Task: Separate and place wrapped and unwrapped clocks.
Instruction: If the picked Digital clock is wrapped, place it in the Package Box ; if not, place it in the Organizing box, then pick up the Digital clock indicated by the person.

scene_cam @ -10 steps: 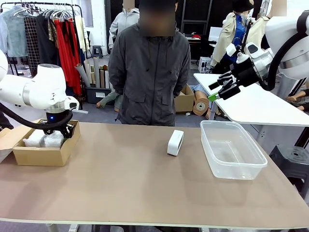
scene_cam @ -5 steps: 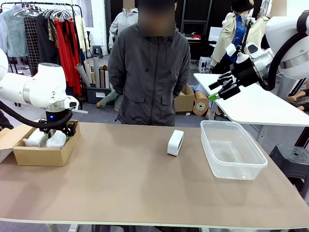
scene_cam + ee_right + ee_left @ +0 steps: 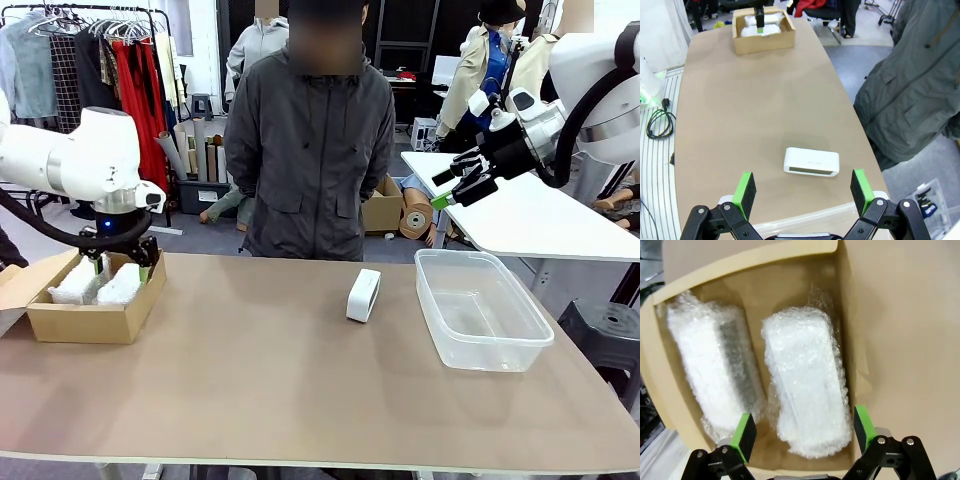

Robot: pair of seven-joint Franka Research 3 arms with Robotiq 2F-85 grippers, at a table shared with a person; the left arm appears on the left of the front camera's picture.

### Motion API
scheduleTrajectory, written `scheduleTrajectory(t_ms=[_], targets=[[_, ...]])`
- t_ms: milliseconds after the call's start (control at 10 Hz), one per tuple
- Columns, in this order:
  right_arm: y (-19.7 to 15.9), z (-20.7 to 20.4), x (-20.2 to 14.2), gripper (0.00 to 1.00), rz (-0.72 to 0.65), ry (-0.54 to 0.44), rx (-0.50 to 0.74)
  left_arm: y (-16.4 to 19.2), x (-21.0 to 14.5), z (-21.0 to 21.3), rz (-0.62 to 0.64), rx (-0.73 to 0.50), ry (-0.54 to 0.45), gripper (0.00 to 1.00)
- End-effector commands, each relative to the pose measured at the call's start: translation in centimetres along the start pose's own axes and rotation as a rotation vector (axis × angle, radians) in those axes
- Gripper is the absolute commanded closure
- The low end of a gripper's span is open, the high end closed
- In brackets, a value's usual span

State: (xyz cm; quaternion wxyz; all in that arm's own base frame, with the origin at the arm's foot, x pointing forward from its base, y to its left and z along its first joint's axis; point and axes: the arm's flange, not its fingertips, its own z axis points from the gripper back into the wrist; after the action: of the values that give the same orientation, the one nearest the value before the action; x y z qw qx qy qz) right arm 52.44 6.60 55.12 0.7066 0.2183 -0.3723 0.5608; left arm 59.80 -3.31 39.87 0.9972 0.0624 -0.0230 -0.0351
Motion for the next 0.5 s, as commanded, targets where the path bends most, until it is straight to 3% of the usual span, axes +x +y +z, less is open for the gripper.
scheduleTrajectory(t_ms=[0,400], targets=[[0.0,0.1,0.2,0.00,0.004,-0.004,0.000,0.3,-0.5,1.8,0.043,-0.007,-0.015,0.00],[0.0,0.1,0.2,0.00,0.004,-0.004,0.000,0.3,-0.4,2.1,0.022,-0.003,-0.021,0.00]])
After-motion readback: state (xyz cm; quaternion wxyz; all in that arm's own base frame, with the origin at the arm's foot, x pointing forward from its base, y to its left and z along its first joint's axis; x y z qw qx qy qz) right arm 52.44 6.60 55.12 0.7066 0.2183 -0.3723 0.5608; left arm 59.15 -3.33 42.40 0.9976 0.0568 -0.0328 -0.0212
